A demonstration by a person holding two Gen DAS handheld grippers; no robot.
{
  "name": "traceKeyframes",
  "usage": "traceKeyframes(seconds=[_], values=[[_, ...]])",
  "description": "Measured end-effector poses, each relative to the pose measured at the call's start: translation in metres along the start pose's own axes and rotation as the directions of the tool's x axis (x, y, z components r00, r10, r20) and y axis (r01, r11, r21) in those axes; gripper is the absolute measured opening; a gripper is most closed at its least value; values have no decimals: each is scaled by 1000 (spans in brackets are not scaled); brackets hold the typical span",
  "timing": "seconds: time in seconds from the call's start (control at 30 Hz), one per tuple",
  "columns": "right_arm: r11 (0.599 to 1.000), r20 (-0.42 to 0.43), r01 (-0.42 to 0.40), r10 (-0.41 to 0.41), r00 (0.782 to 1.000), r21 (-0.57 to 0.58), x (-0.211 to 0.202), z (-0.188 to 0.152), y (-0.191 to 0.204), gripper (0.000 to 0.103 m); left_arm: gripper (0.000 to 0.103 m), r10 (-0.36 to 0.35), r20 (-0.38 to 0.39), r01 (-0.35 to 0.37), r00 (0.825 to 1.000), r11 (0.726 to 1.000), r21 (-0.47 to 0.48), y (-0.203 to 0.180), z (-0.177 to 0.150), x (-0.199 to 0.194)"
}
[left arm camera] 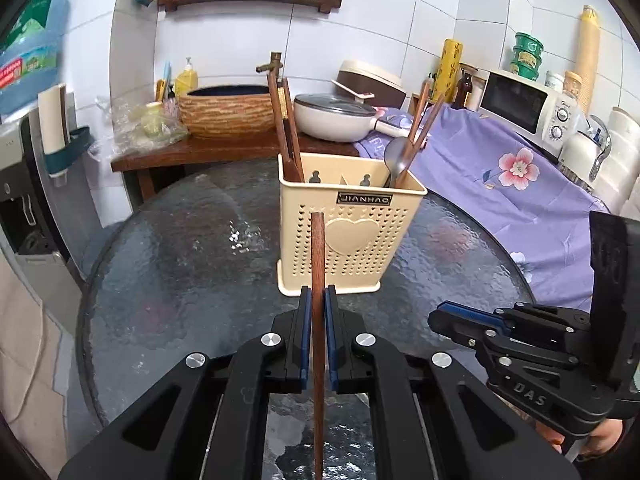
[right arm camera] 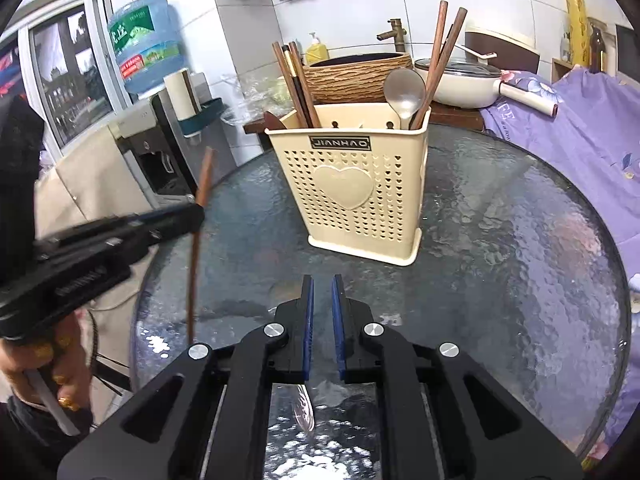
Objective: Organize utensils
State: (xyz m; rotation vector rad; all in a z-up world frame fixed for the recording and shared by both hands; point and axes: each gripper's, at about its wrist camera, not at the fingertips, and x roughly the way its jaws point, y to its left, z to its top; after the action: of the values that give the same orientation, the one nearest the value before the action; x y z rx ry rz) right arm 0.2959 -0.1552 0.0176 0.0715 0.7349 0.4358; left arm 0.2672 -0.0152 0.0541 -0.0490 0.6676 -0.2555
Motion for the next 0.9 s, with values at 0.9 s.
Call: traceKeyframes(seconds=[0.9], values=[[918,-267,-48,-64,962,-393,140,-9,100,50,6,58,64,-49,996,988,-145,68,-4,-34]])
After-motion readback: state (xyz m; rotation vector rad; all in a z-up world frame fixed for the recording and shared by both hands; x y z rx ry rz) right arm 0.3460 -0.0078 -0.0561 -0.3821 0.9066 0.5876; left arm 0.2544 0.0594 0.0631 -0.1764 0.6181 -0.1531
